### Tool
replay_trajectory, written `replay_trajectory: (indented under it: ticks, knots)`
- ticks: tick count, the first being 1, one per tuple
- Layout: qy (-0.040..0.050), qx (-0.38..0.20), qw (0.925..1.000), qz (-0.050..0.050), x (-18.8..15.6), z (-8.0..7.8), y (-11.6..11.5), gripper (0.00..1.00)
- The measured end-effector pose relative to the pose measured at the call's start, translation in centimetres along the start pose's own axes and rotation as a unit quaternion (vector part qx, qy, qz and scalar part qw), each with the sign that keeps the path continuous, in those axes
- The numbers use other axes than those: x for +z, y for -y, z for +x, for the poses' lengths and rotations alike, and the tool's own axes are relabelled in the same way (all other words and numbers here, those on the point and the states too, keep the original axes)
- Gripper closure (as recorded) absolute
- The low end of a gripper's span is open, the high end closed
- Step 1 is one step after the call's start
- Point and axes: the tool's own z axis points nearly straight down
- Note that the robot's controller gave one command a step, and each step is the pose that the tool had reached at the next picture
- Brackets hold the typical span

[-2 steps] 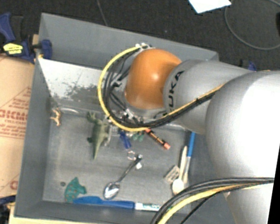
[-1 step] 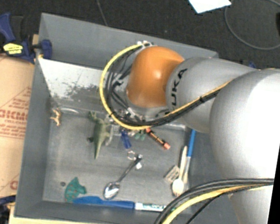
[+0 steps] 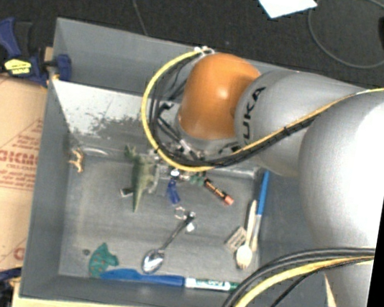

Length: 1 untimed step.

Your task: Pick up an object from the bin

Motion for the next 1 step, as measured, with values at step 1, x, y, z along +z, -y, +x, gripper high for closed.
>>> replay_trajectory:
  ticks: [1]
  knots:
    - [0.0008, 0.000, 1.0000, 0.000, -2.78, -0.08, 0.03, 1.00]
